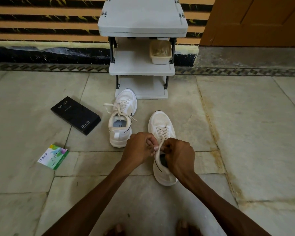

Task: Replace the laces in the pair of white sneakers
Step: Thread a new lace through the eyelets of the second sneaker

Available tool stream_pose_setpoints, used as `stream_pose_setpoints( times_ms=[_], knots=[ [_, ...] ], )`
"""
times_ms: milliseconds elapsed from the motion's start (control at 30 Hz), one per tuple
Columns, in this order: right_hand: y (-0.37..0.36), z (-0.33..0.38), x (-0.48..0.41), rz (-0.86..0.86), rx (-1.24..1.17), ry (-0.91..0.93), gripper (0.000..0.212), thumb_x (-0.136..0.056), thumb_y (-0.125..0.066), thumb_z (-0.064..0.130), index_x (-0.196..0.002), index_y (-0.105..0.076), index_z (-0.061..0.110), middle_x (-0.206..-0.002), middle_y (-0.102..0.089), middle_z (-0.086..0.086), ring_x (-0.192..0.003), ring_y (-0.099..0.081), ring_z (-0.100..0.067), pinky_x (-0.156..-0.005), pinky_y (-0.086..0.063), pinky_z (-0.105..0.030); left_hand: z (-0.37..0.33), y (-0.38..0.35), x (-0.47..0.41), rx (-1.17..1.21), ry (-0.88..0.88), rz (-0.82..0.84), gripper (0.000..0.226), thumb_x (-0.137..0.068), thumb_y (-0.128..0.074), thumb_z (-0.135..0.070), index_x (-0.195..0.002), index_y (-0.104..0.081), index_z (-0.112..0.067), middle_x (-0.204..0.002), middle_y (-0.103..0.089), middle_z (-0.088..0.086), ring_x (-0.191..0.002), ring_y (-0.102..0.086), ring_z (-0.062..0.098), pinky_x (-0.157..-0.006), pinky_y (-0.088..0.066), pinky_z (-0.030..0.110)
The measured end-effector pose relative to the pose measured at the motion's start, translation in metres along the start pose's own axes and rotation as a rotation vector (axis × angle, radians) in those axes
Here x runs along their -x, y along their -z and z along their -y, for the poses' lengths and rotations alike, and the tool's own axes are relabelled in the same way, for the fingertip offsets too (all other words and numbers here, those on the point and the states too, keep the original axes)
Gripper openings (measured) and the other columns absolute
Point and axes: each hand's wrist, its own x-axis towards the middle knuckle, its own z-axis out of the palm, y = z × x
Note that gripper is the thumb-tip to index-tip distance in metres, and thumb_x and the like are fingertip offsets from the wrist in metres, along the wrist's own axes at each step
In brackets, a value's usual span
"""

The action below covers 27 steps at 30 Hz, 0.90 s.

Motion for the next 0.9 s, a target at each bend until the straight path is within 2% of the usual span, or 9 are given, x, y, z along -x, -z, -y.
stream_pose_setpoints(
  times_ms=[100, 167, 267, 400, 600, 700, 767, 900],
  knots=[
    [-0.004, -0.002, -0.002, -0.018, -0.059, -0.03, 0.004, -0.08, -0.075, 0.022, -0.081, -0.073, 0.025, -0.075, -0.071, 0.004, -0.06, -0.059, -0.012, -0.061, -0.049, -0.021, 0.004, -0.001, 0.001, 0.06, 0.0, -0.024, 0.017, -0.078, -0.08, -0.017, -0.068, -0.07, -0.027, -0.062, -0.07, -0.005, -0.054, -0.068, 0.007, -0.065, -0.058, 0.028],
    [-0.005, -0.003, -0.004, -0.008, -0.081, -0.047, 0.003, -0.08, -0.075, 0.024, -0.079, -0.073, 0.025, -0.071, -0.067, 0.006, -0.057, -0.055, -0.009, -0.058, -0.045, -0.019, 0.008, -0.001, 0.004, 0.116, -0.006, -0.028, 0.009, -0.08, -0.079, -0.018, -0.072, -0.074, -0.021, -0.064, -0.071, 0.0, -0.059, -0.07, 0.014, -0.071, -0.061, 0.038],
    [-0.004, -0.005, -0.007, 0.044, -0.096, -0.057, 0.004, -0.079, -0.076, 0.026, -0.082, -0.074, 0.024, -0.072, -0.065, 0.007, -0.057, -0.052, -0.006, -0.056, -0.038, -0.012, 0.012, -0.003, 0.01, 0.273, 0.009, -0.047, 0.004, -0.081, -0.078, -0.016, -0.083, -0.078, -0.013, -0.07, -0.072, 0.002, -0.065, -0.072, 0.019, -0.07, -0.061, 0.045],
    [-0.001, -0.005, -0.006, 0.086, -0.074, -0.019, 0.008, -0.076, -0.077, 0.022, -0.084, -0.075, 0.024, -0.078, -0.072, 0.004, -0.059, -0.053, -0.006, -0.063, -0.048, -0.018, 0.012, -0.005, 0.015, 0.309, 0.011, -0.076, 0.007, -0.082, -0.077, -0.017, -0.089, -0.078, -0.013, -0.075, -0.073, 0.0, -0.066, -0.072, 0.018, -0.07, -0.061, 0.045],
    [-0.003, 0.0, 0.0, 0.026, -0.018, -0.028, 0.008, -0.079, -0.074, 0.024, -0.086, -0.073, 0.024, -0.082, -0.071, 0.003, -0.061, -0.052, -0.009, -0.064, -0.048, -0.019, 0.006, -0.007, 0.015, 0.084, -0.135, -0.119, 0.004, -0.086, -0.072, -0.023, -0.085, -0.076, -0.023, -0.074, -0.072, -0.009, -0.064, -0.068, 0.006, -0.074, -0.059, 0.035],
    [-0.005, -0.001, -0.001, 0.039, -0.002, -0.061, 0.012, -0.082, -0.072, 0.022, -0.095, -0.072, 0.021, -0.091, -0.072, 0.001, -0.067, -0.054, -0.008, -0.069, -0.045, -0.017, 0.006, -0.009, 0.014, 0.09, -0.111, -0.088, 0.007, -0.088, -0.07, -0.022, -0.089, -0.076, -0.019, -0.079, -0.074, 0.0, -0.071, -0.07, 0.016, -0.079, -0.058, 0.041],
    [-0.005, -0.001, -0.002, 0.06, 0.0, -0.079, 0.014, -0.086, -0.069, 0.022, -0.099, -0.072, 0.019, -0.097, -0.072, -0.001, -0.075, -0.061, -0.012, -0.074, -0.047, -0.018, 0.006, -0.008, 0.014, 0.106, -0.089, -0.066, 0.01, -0.089, -0.07, -0.021, -0.092, -0.076, -0.015, -0.084, -0.074, 0.005, -0.076, -0.071, 0.021, -0.083, -0.057, 0.044],
    [-0.003, 0.001, -0.001, 0.054, -0.018, -0.106, 0.01, -0.084, -0.072, 0.023, -0.094, -0.073, 0.021, -0.096, -0.072, -0.001, -0.079, -0.067, -0.017, -0.078, -0.052, -0.023, 0.011, -0.006, 0.014, 0.048, -0.131, -0.112, 0.009, -0.086, -0.071, -0.022, -0.089, -0.078, -0.017, -0.076, -0.074, -0.003, -0.069, -0.07, 0.01, -0.076, -0.059, 0.038]
  ],
)
